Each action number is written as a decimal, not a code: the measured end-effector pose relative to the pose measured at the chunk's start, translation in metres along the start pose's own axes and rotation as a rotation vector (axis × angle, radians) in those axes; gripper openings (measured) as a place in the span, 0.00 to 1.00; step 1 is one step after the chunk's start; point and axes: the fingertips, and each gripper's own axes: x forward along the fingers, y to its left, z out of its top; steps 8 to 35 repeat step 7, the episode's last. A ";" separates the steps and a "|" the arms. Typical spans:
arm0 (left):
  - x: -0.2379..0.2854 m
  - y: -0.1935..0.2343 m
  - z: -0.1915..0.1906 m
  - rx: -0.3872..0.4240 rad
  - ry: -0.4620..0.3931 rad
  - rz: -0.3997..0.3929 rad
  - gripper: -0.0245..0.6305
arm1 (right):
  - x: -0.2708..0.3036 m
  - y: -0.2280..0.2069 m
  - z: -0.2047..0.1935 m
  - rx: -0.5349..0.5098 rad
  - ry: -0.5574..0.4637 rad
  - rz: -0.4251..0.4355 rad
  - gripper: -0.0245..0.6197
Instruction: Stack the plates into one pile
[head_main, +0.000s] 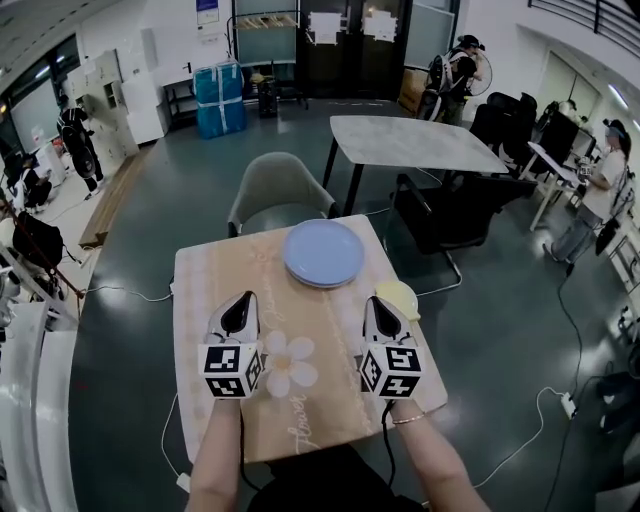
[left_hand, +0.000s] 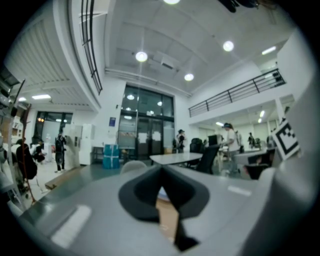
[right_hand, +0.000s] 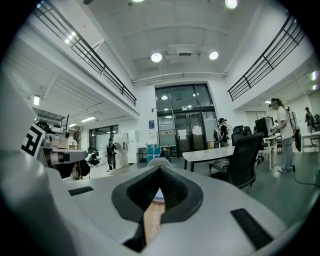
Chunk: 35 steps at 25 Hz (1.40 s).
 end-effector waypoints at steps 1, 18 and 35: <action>0.000 -0.001 0.000 -0.002 -0.001 0.000 0.05 | -0.001 0.000 0.000 -0.001 -0.001 -0.001 0.05; -0.001 -0.009 -0.010 -0.005 0.010 -0.005 0.05 | -0.003 0.004 -0.012 0.012 0.008 0.007 0.05; -0.001 -0.009 -0.010 -0.005 0.010 -0.005 0.05 | -0.003 0.004 -0.012 0.012 0.008 0.007 0.05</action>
